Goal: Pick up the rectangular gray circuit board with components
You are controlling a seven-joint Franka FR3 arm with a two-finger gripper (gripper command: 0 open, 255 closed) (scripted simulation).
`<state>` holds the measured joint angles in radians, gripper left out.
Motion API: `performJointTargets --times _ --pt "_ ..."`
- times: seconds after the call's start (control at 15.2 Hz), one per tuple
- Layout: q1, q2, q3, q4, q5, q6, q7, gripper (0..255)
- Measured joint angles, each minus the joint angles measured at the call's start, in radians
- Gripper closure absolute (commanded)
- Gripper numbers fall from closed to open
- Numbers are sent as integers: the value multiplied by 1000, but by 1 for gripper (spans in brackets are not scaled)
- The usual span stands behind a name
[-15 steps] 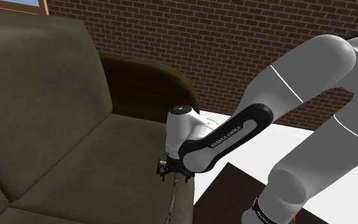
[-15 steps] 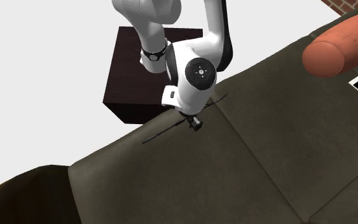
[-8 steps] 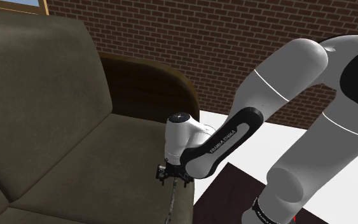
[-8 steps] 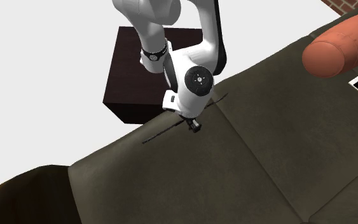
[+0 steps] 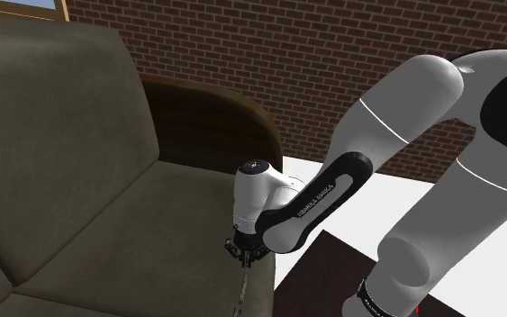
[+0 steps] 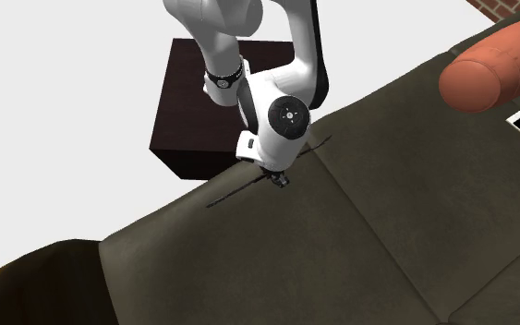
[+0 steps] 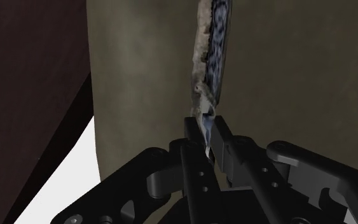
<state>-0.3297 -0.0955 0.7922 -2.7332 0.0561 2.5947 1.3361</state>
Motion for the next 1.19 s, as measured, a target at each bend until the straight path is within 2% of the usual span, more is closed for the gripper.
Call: performJointTargets --times 0.2,0.33,0.59,1.19 --pt "2 -6 -1 2 7 -7 -5 255" --pt "17 -42 -9 4 48 -36 -36 255" --pt "50 -119 -36 14 120 -112 -93 255" --pt "101 -254 -92 50 195 -270 -156 255"
